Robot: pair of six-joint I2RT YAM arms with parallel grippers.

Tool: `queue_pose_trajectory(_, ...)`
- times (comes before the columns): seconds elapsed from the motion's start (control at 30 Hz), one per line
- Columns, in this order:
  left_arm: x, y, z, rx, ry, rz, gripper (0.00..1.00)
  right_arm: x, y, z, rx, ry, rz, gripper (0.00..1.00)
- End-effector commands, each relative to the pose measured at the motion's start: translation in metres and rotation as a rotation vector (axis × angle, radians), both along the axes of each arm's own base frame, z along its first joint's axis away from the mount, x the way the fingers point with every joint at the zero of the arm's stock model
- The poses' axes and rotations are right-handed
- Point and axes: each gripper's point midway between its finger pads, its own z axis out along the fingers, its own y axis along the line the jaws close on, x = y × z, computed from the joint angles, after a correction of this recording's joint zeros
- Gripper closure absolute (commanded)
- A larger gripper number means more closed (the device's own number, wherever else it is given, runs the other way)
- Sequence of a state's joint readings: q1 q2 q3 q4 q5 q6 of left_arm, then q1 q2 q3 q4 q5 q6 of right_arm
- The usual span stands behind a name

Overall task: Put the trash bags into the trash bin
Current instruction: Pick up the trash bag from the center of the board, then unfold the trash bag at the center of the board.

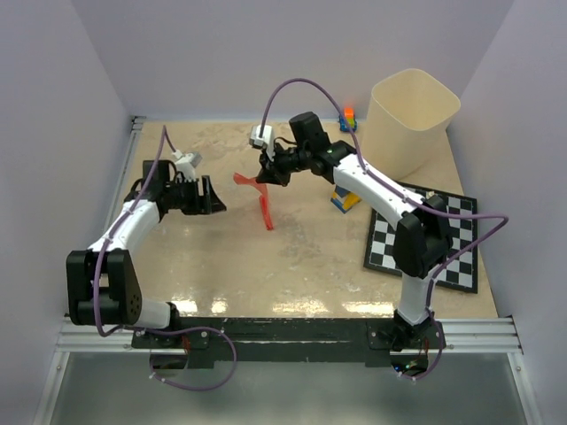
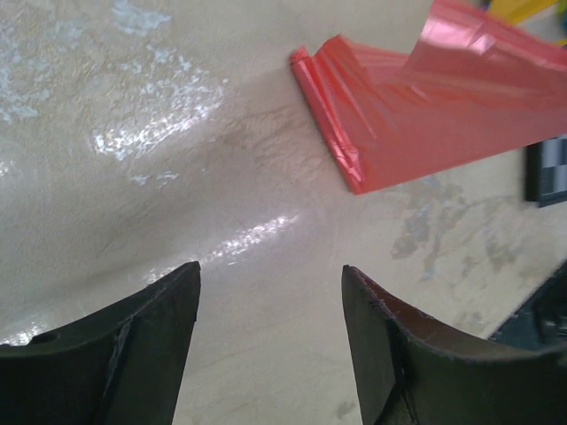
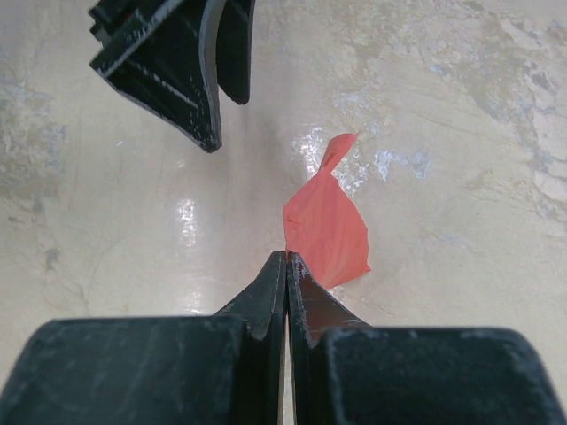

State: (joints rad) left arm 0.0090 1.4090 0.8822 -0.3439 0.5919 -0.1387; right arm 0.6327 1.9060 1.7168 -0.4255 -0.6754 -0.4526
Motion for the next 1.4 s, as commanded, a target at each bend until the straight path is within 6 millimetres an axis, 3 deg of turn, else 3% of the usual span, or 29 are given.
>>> queue_pose_trajectory(0.0, -0.003, -0.007, 0.072, -0.296, -0.040, -0.061, 0.30, -0.010, 0.008, 0.053, 0.116, -0.066, -0.034, 1.00)
queue_pose_trajectory(0.13, -0.010, -0.010, 0.110, -0.467, -0.013, -0.065, 0.25, -0.020, 0.029, 0.047, 0.128, -0.038, -0.007, 1.00)
queue_pose_trajectory(0.2, -0.010, -0.013, 0.116, -0.524, 0.020, -0.048, 0.19, -0.023, 0.043, 0.042, 0.128, -0.027, 0.012, 1.00)
queue_pose_trajectory(0.3, -0.006, -0.016, 0.119, -0.613, 0.075, -0.008, 0.18, -0.030, 0.061, 0.035, 0.125, -0.010, 0.040, 1.00)
queue_pose_trajectory(0.53, -0.004, -0.017, 0.096, -0.722, 0.239, 0.123, 0.04, -0.046, 0.080, 0.021, 0.112, 0.011, 0.084, 1.00)
queue_pose_trajectory(0.8, 0.000, -0.010, 0.053, -0.658, 0.382, 0.243, 0.05, -0.055, 0.088, 0.010, 0.098, 0.014, 0.117, 1.00)
queue_pose_trajectory(0.87, -0.001, -0.011, 0.046, -0.670, 0.408, 0.248, 0.12, -0.057, 0.089, 0.008, 0.089, 0.005, 0.129, 1.00)
queue_pose_trajectory(1.07, 0.003, -0.025, 0.044, -0.716, 0.428, 0.188, 0.45, -0.053, 0.091, -0.003, 0.051, -0.048, 0.148, 1.00)
queue_pose_trajectory(1.1, 0.004, -0.028, 0.046, -0.711, 0.421, 0.174, 0.53, -0.051, 0.092, -0.007, 0.046, -0.047, 0.148, 1.00)
queue_pose_trajectory(1.17, 0.005, -0.030, 0.049, -0.706, 0.409, 0.159, 0.81, -0.050, 0.095, -0.008, 0.040, -0.048, 0.149, 0.98)
queue_pose_trajectory(1.2, 0.006, -0.029, 0.050, -0.706, 0.408, 0.159, 0.94, -0.048, 0.095, -0.007, 0.038, -0.047, 0.148, 0.90)
queue_pose_trajectory(1.23, 0.007, -0.029, 0.051, -0.701, 0.403, 0.156, 1.00, -0.045, 0.093, -0.005, 0.031, -0.055, 0.133, 0.81)
queue_pose_trajectory(1.37, 0.009, -0.015, 0.057, -0.621, 0.324, 0.140, 1.00, -0.015, 0.055, 0.013, 0.052, -0.028, -0.007, 0.47)
